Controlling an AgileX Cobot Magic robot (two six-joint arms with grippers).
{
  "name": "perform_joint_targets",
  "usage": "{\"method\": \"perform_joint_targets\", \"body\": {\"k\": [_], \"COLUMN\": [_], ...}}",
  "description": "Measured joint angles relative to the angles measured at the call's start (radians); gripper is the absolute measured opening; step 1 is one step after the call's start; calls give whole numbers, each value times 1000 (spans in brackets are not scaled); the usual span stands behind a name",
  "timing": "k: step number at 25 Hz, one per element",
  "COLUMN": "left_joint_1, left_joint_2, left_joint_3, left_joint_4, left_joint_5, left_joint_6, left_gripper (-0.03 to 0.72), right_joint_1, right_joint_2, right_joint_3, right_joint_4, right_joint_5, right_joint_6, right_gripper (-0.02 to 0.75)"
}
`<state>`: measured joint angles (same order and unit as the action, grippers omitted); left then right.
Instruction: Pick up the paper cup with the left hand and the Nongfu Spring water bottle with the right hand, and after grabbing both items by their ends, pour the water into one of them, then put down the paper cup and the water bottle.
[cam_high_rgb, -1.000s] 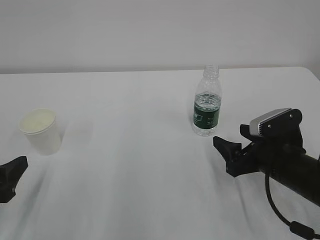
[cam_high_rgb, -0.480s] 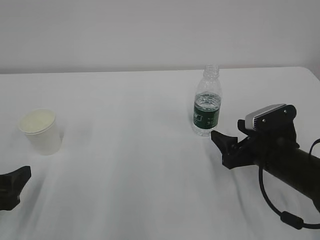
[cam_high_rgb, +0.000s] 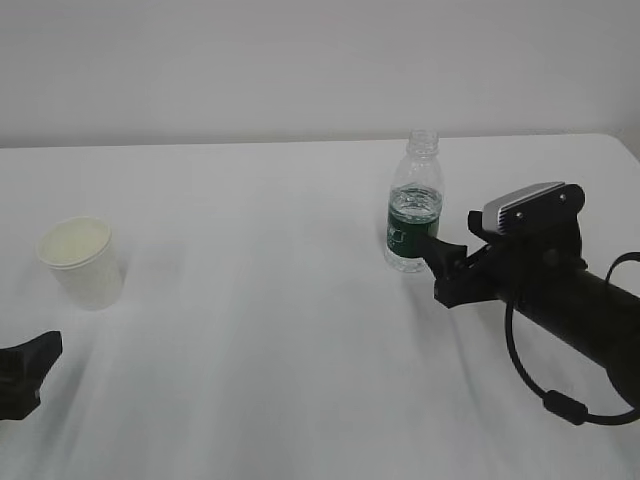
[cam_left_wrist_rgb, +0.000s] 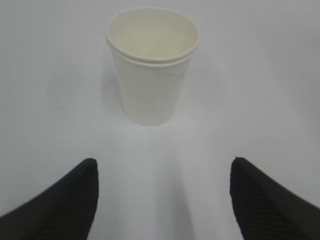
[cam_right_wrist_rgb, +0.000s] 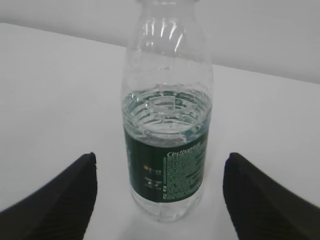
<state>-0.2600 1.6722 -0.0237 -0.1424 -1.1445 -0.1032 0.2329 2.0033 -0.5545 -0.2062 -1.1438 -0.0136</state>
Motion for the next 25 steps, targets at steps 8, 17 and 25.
{"method": "perform_joint_targets", "body": {"k": [8, 17, 25], "left_joint_1": [0, 0, 0], "left_joint_2": [0, 0, 0], "left_joint_3": [0, 0, 0], "left_joint_4": [0, 0, 0], "left_joint_5": [0, 0, 0], "left_joint_6": [0, -1, -1], "left_gripper": [587, 587, 587], "right_joint_1": [0, 0, 0], "right_joint_2": [21, 124, 166], "right_joint_3": [-40, -76, -113], "right_joint_4": [0, 0, 0], "right_joint_5": [27, 10, 2], "right_joint_6": [0, 0, 2], "right_gripper": [594, 594, 594]}}
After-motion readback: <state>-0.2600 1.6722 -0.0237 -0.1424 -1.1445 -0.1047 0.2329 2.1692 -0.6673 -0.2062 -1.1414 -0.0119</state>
